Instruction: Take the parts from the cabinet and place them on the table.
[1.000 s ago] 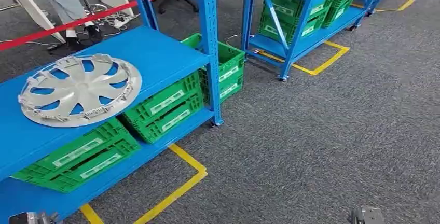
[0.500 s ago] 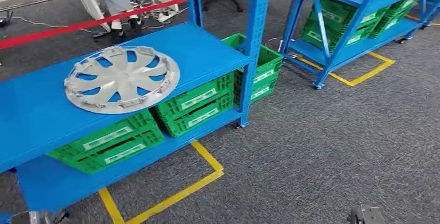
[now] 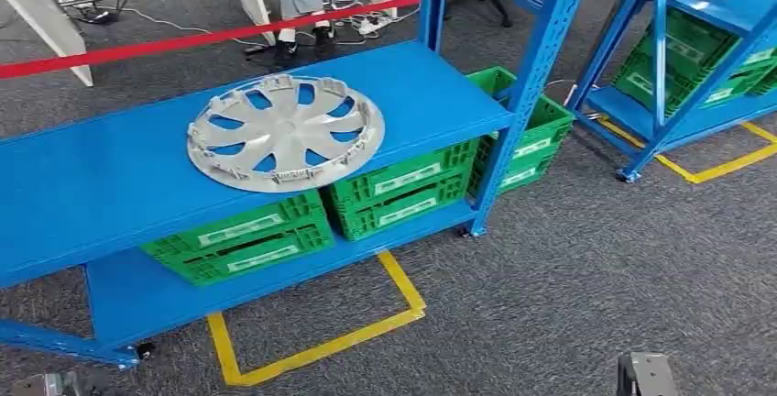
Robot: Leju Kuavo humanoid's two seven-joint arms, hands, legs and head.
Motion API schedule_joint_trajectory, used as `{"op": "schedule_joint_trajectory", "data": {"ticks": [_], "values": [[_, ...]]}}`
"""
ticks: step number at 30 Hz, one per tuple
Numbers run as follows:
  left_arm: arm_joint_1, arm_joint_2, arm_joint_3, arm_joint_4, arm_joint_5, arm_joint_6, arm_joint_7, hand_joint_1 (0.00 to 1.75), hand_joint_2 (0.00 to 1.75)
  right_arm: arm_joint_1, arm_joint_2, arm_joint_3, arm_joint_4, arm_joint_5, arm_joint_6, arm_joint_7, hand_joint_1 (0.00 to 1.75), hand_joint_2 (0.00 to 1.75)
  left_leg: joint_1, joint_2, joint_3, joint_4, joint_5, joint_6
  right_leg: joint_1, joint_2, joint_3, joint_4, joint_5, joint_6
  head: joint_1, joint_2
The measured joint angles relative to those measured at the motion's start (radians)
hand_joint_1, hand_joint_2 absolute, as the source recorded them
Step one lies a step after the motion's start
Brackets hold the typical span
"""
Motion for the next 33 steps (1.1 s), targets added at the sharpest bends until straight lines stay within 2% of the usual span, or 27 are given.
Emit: {"op": "schedule_joint_trajectory", "data": {"ticks": [1,2,3,4,6,7,8,9,10,11,12,13,16,17,18,19,21,22,23,24,26,27,28,29,30,32,33], "values": [[0.002,0.001,0.004,0.0,0.001,-0.002,0.001,0.0,0.0,-0.009,0.0,0.0,-0.003,0.013,0.005,0.008,0.0,0.0,0.0,-0.009,-0.001,0.0,0.0,-0.005,-0.003,-0.01,0.002,-0.004,0.003,-0.008,0.001,0.0],[0.007,-0.001,0.006,0.0,0.003,-0.002,0.003,0.0,0.0,-0.019,-0.001,-0.001,-0.005,0.025,0.013,0.014,0.0,0.0,0.0,0.032,-0.001,0.012,-0.011,-0.01,-0.005,-0.024,0.006,-0.011,0.006,-0.016,0.001,0.0],[0.006,-0.001,0.007,-0.002,0.003,-0.004,0.003,0.0,0.0,-0.023,0.0,-0.002,-0.005,0.031,0.021,0.018,0.0,0.0,-0.003,0.078,-0.017,0.045,-0.037,-0.015,-0.004,-0.035,0.008,-0.012,0.005,-0.022,-0.008,0.0],[0.002,-0.001,0.013,-0.002,0.004,-0.004,0.004,0.0,0.0,-0.024,0.0,-0.003,-0.004,0.038,0.032,0.022,0.0,0.0,-0.003,0.099,-0.049,0.11,-0.075,-0.02,-0.002,-0.049,0.008,-0.012,0.003,-0.025,-0.009,0.0],[0.003,-0.002,0.022,-0.002,0.003,-0.006,0.008,0.0,0.0,-0.025,0.0,-0.003,0.005,0.041,0.045,0.026,0.0,0.0,0.0,0.113,-0.128,0.273,-0.145,-0.024,0.001,-0.081,0.008,-0.011,-0.001,-0.029,-0.008,0.0],[0.008,-0.003,0.025,-0.002,0.003,-0.007,0.01,0.0,0.0,-0.027,0.0,-0.003,0.008,0.041,0.048,0.026,0.0,0.0,0.0,0.114,-0.148,0.313,-0.15,-0.024,0.002,-0.094,0.009,-0.011,-0.002,-0.031,-0.01,0.0],[0.012,-0.003,0.028,-0.002,0.003,-0.008,0.012,0.0,0.0,-0.028,0.0,-0.003,0.01,0.042,0.051,0.026,0.0,0.0,-0.001,0.114,-0.143,0.301,-0.128,-0.023,0.003,-0.106,0.011,-0.011,-0.004,-0.03,-0.009,0.0],[0.014,-0.003,0.03,-0.002,0.003,-0.008,0.014,0.0,0.0,-0.031,0.0,-0.003,0.011,0.042,0.052,0.026,0.0,0.0,-0.001,0.117,-0.119,0.252,-0.09,-0.019,0.004,-0.117,0.014,-0.011,-0.006,-0.03,-0.01,0.0],[0.015,-0.003,0.033,-0.002,0.003,-0.008,0.015,0.0,0.0,-0.033,0.0,-0.003,0.012,0.041,0.052,0.026,0.0,0.0,-0.003,0.123,-0.08,0.172,-0.045,-0.012,0.007,-0.128,0.019,-0.011,-0.009,-0.029,-0.009,0.0],[0.015,-0.002,0.037,-0.003,0.003,-0.008,0.015,0.0,0.0,-0.036,0.0,-0.003,0.012,0.042,0.053,0.026,0.0,0.0,-0.008,0.144,-0.033,0.08,-0.001,0.0,0.009,-0.14,0.025,-0.012,-0.013,-0.029,-0.01,0.0],[0.014,-0.002,0.038,-0.007,0.003,-0.008,0.015,0.0,0.0,-0.038,0.0,-0.003,0.013,0.041,0.054,0.026,0.0,0.0,-0.018,0.192,-0.005,0.023,0.002,0.013,0.011,-0.15,0.026,-0.012,-0.016,-0.026,-0.008,0.0],[0.01,-0.003,0.039,-0.008,0.003,-0.008,0.016,0.0,0.0,-0.038,0.001,-0.003,0.013,0.041,0.056,0.026,0.0,0.0,-0.021,0.192,0.001,0.001,-0.007,0.016,0.018,-0.16,0.028,-0.009,-0.022,-0.018,-0.01,0.0],[0.02,-0.004,0.05,-0.01,0.003,-0.011,0.017,0.0,0.0,-0.047,0.003,-0.004,0.021,0.032,0.073,0.025,0.0,0.0,-0.022,0.162,-0.007,0.001,-0.003,0.022,0.017,-0.191,0.038,-0.018,-0.021,-0.005,-0.009,0.0],[0.025,-0.005,0.055,-0.01,0.003,-0.011,0.017,0.0,0.0,-0.05,0.003,-0.005,0.023,0.031,0.076,0.025,0.0,0.0,-0.009,0.153,0.005,-0.015,0.006,0.029,0.015,-0.178,0.033,-0.015,-0.03,0.003,-0.01,0.0],[0.027,-0.006,0.056,-0.012,0.002,-0.011,0.017,0.0,0.0,-0.053,0.005,-0.005,0.029,0.031,0.079,0.024,0.0,0.0,-0.008,0.146,0.008,-0.019,0.008,0.03,0.012,-0.124,0.027,0.005,-0.045,0.008,-0.003,0.0],[0.026,-0.006,0.06,-0.013,0.002,-0.011,0.018,0.0,1.75,-0.055,0.005,-0.005,0.037,0.031,0.08,0.023,0.0,0.0,-0.007,0.134,0.006,-0.019,0.01,0.036,0.01,-0.084,-0.005,0.073,-0.083,0.012,-0.002,0.0],[0.024,-0.009,0.063,-0.013,0.002,-0.012,0.018,0.0,1.75,-0.055,0.005,-0.005,0.058,0.028,0.085,0.024,0.0,0.0,-0.006,0.111,0.005,-0.018,0.009,0.036,0.008,-0.067,-0.086,0.233,-0.149,0.018,0.0,0.0],[0.026,-0.009,0.068,-0.013,0.002,-0.012,0.019,0.0,1.75,-0.055,0.007,-0.003,0.067,0.027,0.09,0.024,0.0,0.0,-0.006,0.099,0.005,-0.018,0.009,0.036,0.008,-0.066,-0.117,0.287,-0.16,0.02,-0.001,0.0],[0.028,-0.011,0.072,-0.013,0.001,-0.014,0.019,0.0,1.75,-0.056,0.008,-0.002,0.076,0.026,0.093,0.024,0.0,0.0,-0.006,0.087,0.007,-0.018,0.009,0.036,0.008,-0.066,-0.128,0.293,-0.143,0.021,-0.001,0.0],[0.03,-0.013,0.076,-0.013,0.001,-0.014,0.02,0.0,1.75,-0.057,0.01,-0.002,0.082,0.025,0.094,0.023,0.0,0.0,-0.006,0.072,0.01,-0.017,0.008,0.035,0.007,-0.065,-0.113,0.246,-0.1,0.022,-0.002,0.0],[0.03,-0.015,0.079,-0.013,0.001,-0.014,0.02,0.0,1.75,-0.06,0.01,-0.003,0.092,0.025,0.095,0.022,0.0,0.0,-0.003,0.048,0.018,-0.016,0.003,0.028,0.0,-0.046,-0.037,0.075,0.001,0.024,-0.001,0.0],[0.031,-0.015,0.081,-0.013,0.001,-0.015,0.02,0.0,1.75,-0.064,0.011,-0.002,0.098,0.025,0.095,0.022,0.0,0.0,-0.003,0.04,0.017,-0.015,0.0,0.022,-0.007,-0.005,-0.01,0.015,0.012,0.025,0.0,0.0],[0.03,-0.015,0.084,-0.013,0.001,-0.015,0.02,0.0,1.75,-0.066,0.013,-0.002,0.103,0.024,0.095,0.022,0.0,0.0,-0.01,0.028,0.013,-0.004,-0.004,0.015,-0.008,0.008,0.003,-0.012,-0.001,0.02,-0.001,0.0],[0.03,-0.015,0.086,-0.014,0.001,-0.015,0.02,0.0,1.75,-0.067,0.013,-0.002,0.107,0.024,0.095,0.022,0.0,0.0,-0.008,0.021,0.008,-0.007,0.0,0.009,-0.006,-0.001,0.0,-0.005,-0.002,0.006,-0.004,0.0],[0.034,-0.015,0.09,-0.014,0.001,-0.016,0.02,0.0,0.0,-0.07,0.015,-0.001,0.11,0.024,0.096,0.021,0.0,0.0,-0.007,0.013,0.005,-0.008,0.003,0.004,-0.003,-0.007,0.006,-0.002,-0.003,-0.001,-0.002,0.0],[0.041,-0.018,0.101,-0.015,-0.004,-0.027,0.021,0.0,0.0,-0.075,0.02,-0.001,0.117,0.014,0.106,0.013,0.0,0.0,-0.005,0.011,0.008,-0.015,0.006,-0.005,-0.004,-0.017,0.011,-0.011,0.004,-0.015,-0.001,0.0],[0.041,-0.021,0.104,-0.015,-0.01,-0.032,0.022,0.0,0.0,-0.077,0.021,-0.002,0.122,0.011,0.113,0.009,0.0,0.0,-0.004,0.026,0.014,-0.014,0.012,0.0,-0.005,-0.015,0.004,-0.016,0.004,-0.009,-0.004,0.0]]}}
